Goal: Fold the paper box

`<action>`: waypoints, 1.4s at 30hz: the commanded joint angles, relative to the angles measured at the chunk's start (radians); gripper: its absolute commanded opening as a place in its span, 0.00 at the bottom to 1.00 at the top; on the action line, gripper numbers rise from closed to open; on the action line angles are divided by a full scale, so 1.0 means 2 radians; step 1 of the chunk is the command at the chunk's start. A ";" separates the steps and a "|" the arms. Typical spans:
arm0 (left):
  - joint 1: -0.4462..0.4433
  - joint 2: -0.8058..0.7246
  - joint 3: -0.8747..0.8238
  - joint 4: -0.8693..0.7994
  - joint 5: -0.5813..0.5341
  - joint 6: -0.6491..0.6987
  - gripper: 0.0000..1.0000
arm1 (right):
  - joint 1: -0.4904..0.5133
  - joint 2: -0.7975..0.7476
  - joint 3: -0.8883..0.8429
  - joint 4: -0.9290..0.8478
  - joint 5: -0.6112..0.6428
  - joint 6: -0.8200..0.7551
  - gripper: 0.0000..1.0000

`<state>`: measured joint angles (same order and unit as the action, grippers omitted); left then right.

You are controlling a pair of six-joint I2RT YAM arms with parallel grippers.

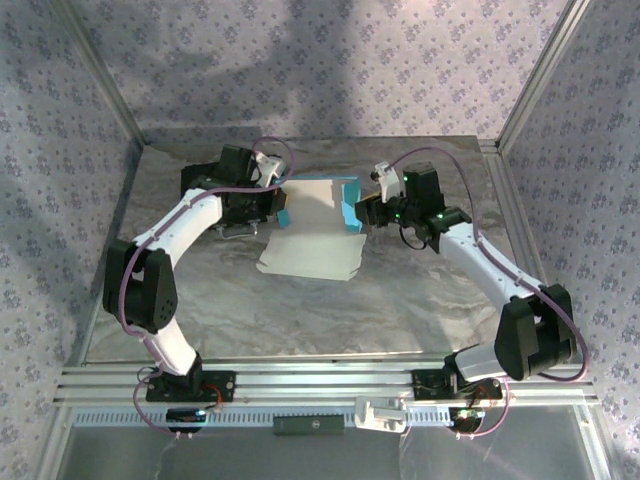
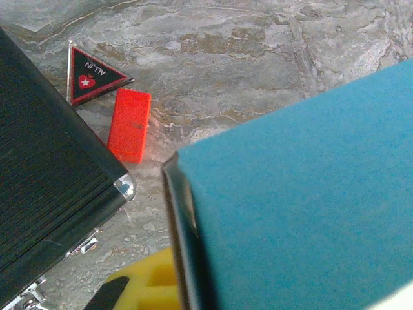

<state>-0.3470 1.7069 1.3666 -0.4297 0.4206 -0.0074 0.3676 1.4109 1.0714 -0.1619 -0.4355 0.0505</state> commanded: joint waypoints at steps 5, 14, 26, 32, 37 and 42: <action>-0.020 -0.029 0.012 -0.008 0.029 0.015 0.00 | 0.019 0.013 0.022 -0.011 0.013 -0.021 0.39; -0.025 -0.033 0.015 -0.011 0.025 0.015 0.00 | 0.030 0.027 0.035 -0.024 0.042 -0.027 0.39; -0.043 -0.025 0.025 -0.022 0.007 0.017 0.00 | 0.076 0.054 0.035 -0.006 0.160 -0.006 0.30; -0.052 -0.020 0.025 -0.024 -0.001 0.017 0.00 | 0.096 0.066 0.035 0.008 0.195 0.009 0.17; -0.058 -0.016 0.023 -0.023 -0.005 0.016 0.00 | 0.102 0.075 0.030 0.018 0.218 0.022 0.04; -0.062 -0.016 0.022 -0.022 -0.010 0.015 0.00 | 0.111 0.074 0.023 0.028 0.239 0.027 0.11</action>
<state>-0.4122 1.6905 1.3666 -0.5060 0.2630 0.0025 0.5365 1.5455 1.1172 -0.1867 0.0887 0.1001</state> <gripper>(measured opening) 0.075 0.084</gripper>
